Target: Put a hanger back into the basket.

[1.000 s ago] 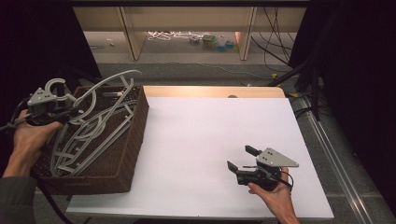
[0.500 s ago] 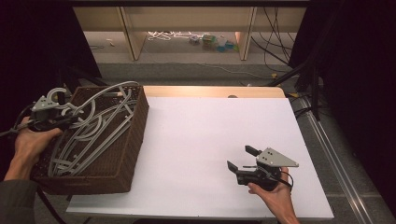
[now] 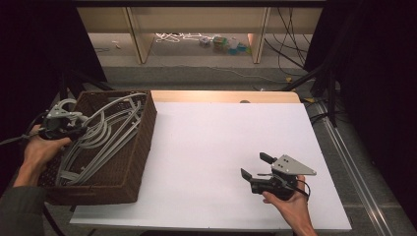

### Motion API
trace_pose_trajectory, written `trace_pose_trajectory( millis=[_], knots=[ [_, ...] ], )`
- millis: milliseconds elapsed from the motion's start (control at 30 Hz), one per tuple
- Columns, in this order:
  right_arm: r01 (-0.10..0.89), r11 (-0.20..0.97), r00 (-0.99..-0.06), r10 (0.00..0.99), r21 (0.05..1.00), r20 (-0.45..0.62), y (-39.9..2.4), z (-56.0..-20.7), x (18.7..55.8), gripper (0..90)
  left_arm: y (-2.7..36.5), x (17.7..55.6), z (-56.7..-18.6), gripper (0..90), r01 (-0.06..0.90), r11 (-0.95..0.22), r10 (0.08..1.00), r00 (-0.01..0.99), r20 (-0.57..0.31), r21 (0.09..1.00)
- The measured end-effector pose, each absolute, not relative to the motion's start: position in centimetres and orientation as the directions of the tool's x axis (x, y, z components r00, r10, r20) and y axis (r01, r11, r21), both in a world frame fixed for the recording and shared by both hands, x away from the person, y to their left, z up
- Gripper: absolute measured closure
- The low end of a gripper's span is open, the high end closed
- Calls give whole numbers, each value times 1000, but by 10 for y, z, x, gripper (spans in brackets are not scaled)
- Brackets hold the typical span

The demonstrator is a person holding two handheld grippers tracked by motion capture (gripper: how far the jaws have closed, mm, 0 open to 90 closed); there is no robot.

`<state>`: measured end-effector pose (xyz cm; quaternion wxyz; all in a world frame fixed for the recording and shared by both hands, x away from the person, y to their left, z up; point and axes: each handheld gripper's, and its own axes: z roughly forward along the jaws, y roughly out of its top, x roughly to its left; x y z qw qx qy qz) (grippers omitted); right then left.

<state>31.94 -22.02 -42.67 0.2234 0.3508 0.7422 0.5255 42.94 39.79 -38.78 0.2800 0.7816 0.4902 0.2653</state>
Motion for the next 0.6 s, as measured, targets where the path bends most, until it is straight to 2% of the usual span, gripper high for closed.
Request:
trace_pose_trajectory(
  millis=[67, 100, 233, 600],
  knots=[
    [290, 203, -654, 756, 935, 39, -220, -426, 319, 166, 397, 429, -394, 815, 621, -388, 911, 371, 180, 681],
    [286, 199, -651, 758, 937, 38, -220, -427, 319, 166, 396, 429, -396, 813, 629, -369, 920, 352, 173, 684],
    [281, 199, -651, 758, 939, 34, -218, -427, 319, 166, 395, 431, -398, 817, 630, -380, 910, 386, 152, 677],
    [290, 191, -657, 752, 938, 50, -218, -428, 320, 166, 390, 437, -415, 803, 650, -418, 905, 360, 227, 635]
  ],
)
